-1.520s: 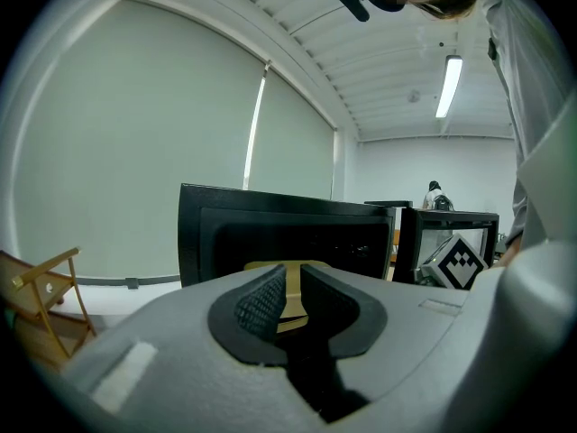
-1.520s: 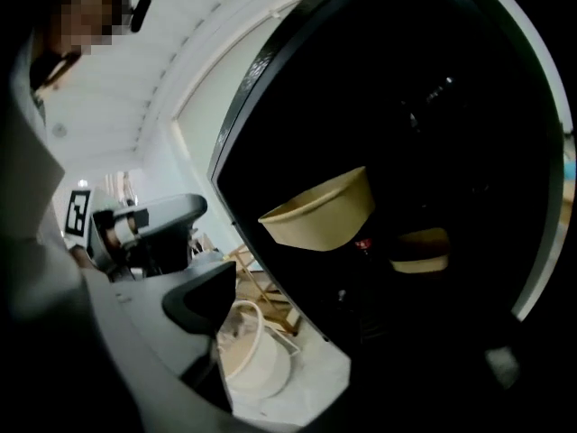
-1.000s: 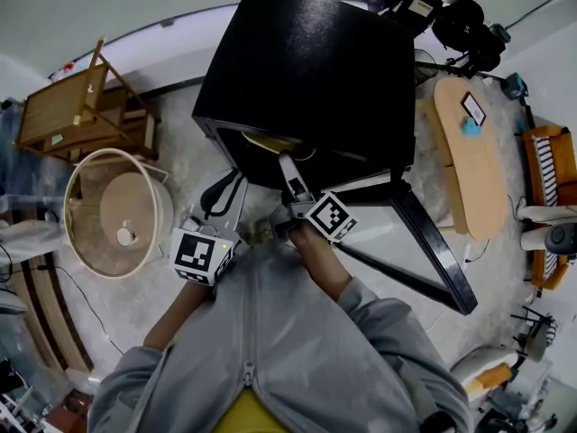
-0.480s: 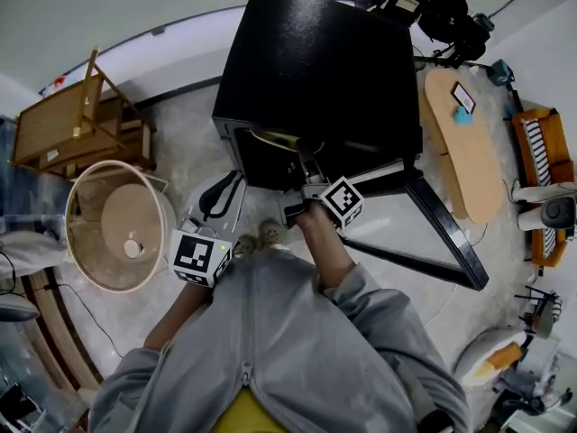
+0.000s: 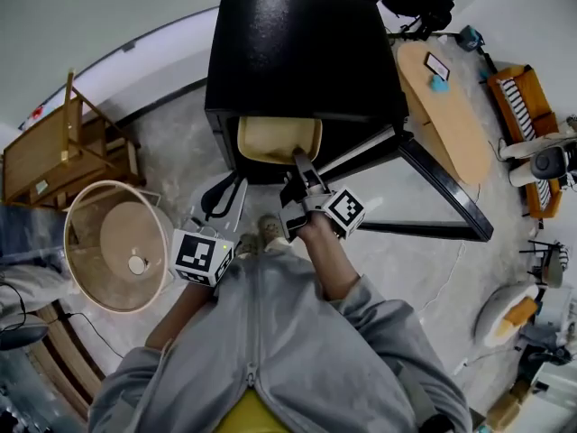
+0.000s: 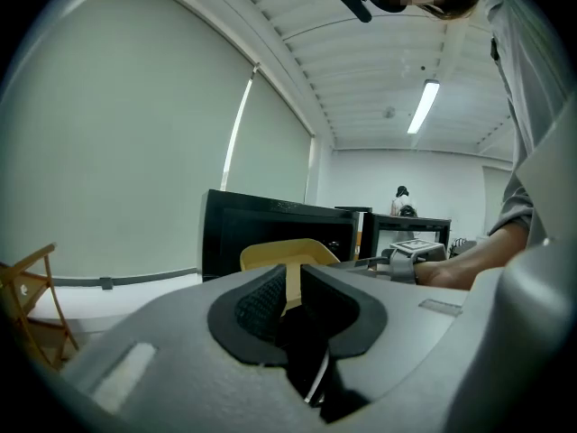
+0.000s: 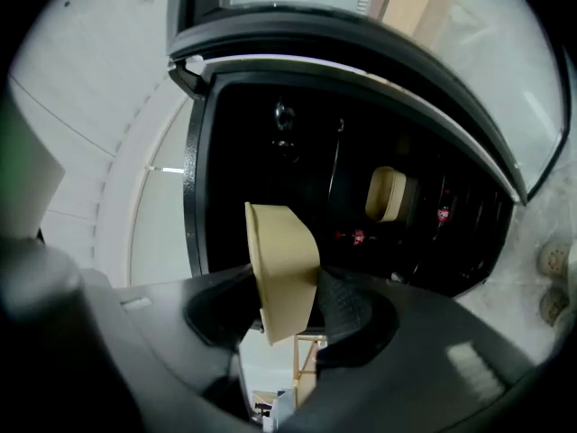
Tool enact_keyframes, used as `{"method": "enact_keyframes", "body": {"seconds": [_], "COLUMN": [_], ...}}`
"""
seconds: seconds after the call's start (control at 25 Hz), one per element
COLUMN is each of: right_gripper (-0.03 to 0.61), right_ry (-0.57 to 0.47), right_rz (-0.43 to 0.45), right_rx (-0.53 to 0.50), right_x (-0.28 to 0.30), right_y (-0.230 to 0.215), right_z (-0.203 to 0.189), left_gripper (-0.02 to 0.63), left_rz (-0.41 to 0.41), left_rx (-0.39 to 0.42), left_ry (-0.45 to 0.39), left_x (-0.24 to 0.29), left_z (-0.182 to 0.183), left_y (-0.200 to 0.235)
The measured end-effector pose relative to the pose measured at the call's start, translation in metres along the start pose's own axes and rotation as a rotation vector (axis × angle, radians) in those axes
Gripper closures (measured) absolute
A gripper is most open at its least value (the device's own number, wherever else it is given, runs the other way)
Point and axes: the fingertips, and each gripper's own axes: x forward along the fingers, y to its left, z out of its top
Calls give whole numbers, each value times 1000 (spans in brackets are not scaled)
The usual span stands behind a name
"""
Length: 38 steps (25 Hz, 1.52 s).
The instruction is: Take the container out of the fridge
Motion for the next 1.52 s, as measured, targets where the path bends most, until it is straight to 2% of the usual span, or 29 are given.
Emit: {"method": "enact_keyframes", "body": {"seconds": [0.2, 0.36, 0.44, 0.68, 0.92, 1.08, 1.28, 1.52], "right_gripper": [405, 407, 407, 407, 408, 410, 414, 431], "right_ry": [-40, -50, -63, -67, -60, -66, -69, -70], "right_rz": [-33, -36, -40, -86, -136, -158, -138, -117], "right_rx": [9, -79, -182, -590, -1035, -1256, -1425, -1468], "right_x": [-48, -71, -79, -92, -93, -90, -88, -88], "right_y": [-6, 8, 15, 34, 53, 66, 83, 92], "right_z": [-7, -9, -6, 9, 19, 22, 20, 18], "left_gripper": [561, 560, 561, 561, 561, 561, 570, 572], "left_rz": [-64, -88, -94, -91, -74, -55, -33, -17], "left_rx": [13, 31, 44, 63, 83, 106, 117, 108], "left_ry": [5, 1, -3, -9, -13, -31, -62, -74], "left_x": [-4, -7, -7, 1, 9, 12, 13, 13], "left_z": [-6, -5, -2, 7, 8, 14, 24, 29], "left_y": [-20, -31, -37, -51, -61, -63, -65, -62]}}
